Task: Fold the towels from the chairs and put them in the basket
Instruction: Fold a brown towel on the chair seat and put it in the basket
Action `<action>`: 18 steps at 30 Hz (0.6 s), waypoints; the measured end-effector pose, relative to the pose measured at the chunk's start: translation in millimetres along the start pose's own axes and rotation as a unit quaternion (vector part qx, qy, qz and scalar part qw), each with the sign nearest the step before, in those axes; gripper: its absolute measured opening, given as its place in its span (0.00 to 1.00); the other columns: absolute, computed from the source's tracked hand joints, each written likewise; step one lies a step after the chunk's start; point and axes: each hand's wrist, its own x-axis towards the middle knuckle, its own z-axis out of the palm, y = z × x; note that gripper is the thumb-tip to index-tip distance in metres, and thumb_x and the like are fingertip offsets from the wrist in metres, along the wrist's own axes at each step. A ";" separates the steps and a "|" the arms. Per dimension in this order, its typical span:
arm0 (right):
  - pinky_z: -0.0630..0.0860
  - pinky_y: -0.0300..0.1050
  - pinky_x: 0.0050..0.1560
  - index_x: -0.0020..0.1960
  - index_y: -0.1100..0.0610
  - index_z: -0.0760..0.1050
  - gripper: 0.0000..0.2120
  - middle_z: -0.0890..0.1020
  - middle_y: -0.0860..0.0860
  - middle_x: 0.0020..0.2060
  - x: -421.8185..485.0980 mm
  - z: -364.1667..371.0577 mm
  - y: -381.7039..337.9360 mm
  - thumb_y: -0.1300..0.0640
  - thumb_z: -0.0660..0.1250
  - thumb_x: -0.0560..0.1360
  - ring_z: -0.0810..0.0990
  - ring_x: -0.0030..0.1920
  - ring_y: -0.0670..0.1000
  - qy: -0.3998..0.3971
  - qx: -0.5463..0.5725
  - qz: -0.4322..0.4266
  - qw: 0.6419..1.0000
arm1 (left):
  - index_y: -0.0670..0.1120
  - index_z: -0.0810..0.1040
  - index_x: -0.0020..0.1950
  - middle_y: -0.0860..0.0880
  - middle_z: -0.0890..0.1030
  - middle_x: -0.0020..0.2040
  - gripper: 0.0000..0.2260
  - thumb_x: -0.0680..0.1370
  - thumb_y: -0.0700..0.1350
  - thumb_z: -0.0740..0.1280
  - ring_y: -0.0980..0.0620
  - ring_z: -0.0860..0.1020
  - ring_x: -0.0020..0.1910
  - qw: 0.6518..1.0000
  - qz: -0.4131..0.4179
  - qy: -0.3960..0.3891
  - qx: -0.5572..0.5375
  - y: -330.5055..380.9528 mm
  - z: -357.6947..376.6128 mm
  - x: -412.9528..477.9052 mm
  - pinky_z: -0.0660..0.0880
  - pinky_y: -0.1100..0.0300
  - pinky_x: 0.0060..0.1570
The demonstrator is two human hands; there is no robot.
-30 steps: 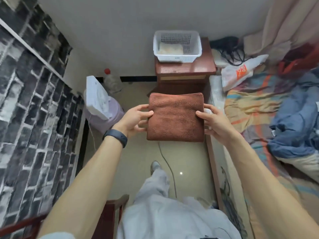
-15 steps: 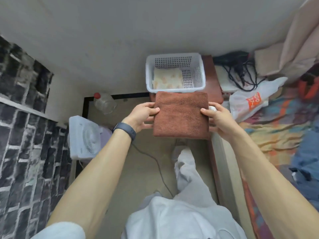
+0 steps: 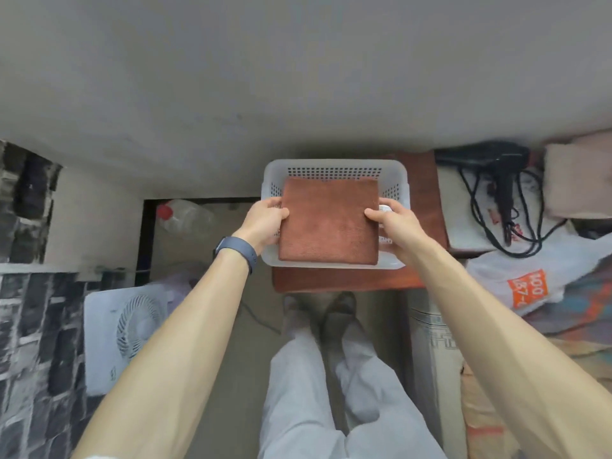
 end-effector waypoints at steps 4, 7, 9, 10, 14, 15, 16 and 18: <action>0.80 0.55 0.52 0.63 0.47 0.74 0.11 0.83 0.49 0.53 38.4 11.4 -1.2 0.57 0.65 0.81 0.82 0.53 0.52 -0.006 -0.015 0.035 0.999 | 0.47 0.70 0.73 0.50 0.80 0.53 0.24 0.77 0.38 0.63 0.49 0.80 0.48 0.988 0.008 0.024 0.154 8.0 0.3 34.0 0.77 0.54 0.53; 0.80 0.55 0.52 0.61 0.47 0.74 0.10 0.83 0.50 0.53 52.4 21.2 4.9 0.57 0.66 0.81 0.82 0.53 0.53 -0.012 -0.031 0.064 0.997 | 0.49 0.65 0.75 0.45 0.78 0.62 0.26 0.77 0.39 0.62 0.43 0.77 0.59 0.952 0.006 0.035 0.304 7.6 1.6 38.4 0.72 0.57 0.52; 0.80 0.51 0.45 0.60 0.47 0.75 0.09 0.84 0.51 0.53 56.1 24.9 11.3 0.58 0.65 0.82 0.83 0.52 0.52 -0.013 -0.030 0.072 0.997 | 0.49 0.63 0.77 0.42 0.76 0.65 0.27 0.78 0.40 0.61 0.40 0.76 0.61 0.939 0.009 0.048 0.339 4.5 4.4 37.7 0.71 0.56 0.52; 0.80 0.49 0.42 0.60 0.47 0.75 0.09 0.84 0.51 0.52 58.3 26.8 12.6 0.58 0.65 0.82 0.83 0.50 0.51 -0.009 -0.024 0.076 0.997 | 0.49 0.63 0.77 0.41 0.76 0.65 0.27 0.78 0.40 0.61 0.40 0.76 0.61 0.936 0.013 0.053 0.349 3.5 5.0 38.9 0.71 0.56 0.52; 0.80 0.49 0.44 0.64 0.47 0.73 0.12 0.83 0.50 0.53 63.8 30.9 14.8 0.58 0.64 0.82 0.82 0.50 0.50 0.008 -0.009 0.077 0.997 | 0.49 0.63 0.76 0.42 0.78 0.62 0.27 0.77 0.44 0.63 0.38 0.77 0.58 0.924 0.030 0.062 0.377 4.2 8.4 39.9 0.75 0.52 0.55; 0.81 0.51 0.47 0.65 0.47 0.73 0.13 0.83 0.50 0.54 65.5 32.0 15.8 0.58 0.64 0.82 0.82 0.51 0.51 0.011 -0.012 0.076 0.997 | 0.49 0.63 0.75 0.42 0.79 0.61 0.26 0.77 0.45 0.64 0.38 0.78 0.57 0.921 0.032 0.060 0.384 4.3 9.4 39.4 0.76 0.51 0.55; 0.81 0.54 0.52 0.65 0.47 0.73 0.13 0.83 0.50 0.55 65.9 33.0 16.5 0.58 0.64 0.82 0.82 0.52 0.51 0.016 -0.015 0.075 0.997 | 0.49 0.63 0.75 0.42 0.79 0.60 0.26 0.77 0.46 0.64 0.38 0.78 0.56 0.916 0.035 0.060 0.395 3.6 10.5 39.2 0.76 0.51 0.53; 0.80 0.58 0.58 0.64 0.46 0.73 0.13 0.82 0.51 0.57 67.4 34.3 19.1 0.57 0.65 0.82 0.81 0.54 0.52 0.029 -0.020 0.068 0.997 | 0.50 0.61 0.75 0.43 0.78 0.61 0.27 0.77 0.47 0.64 0.38 0.78 0.55 0.897 0.041 0.067 0.436 3.0 13.7 36.4 0.77 0.50 0.50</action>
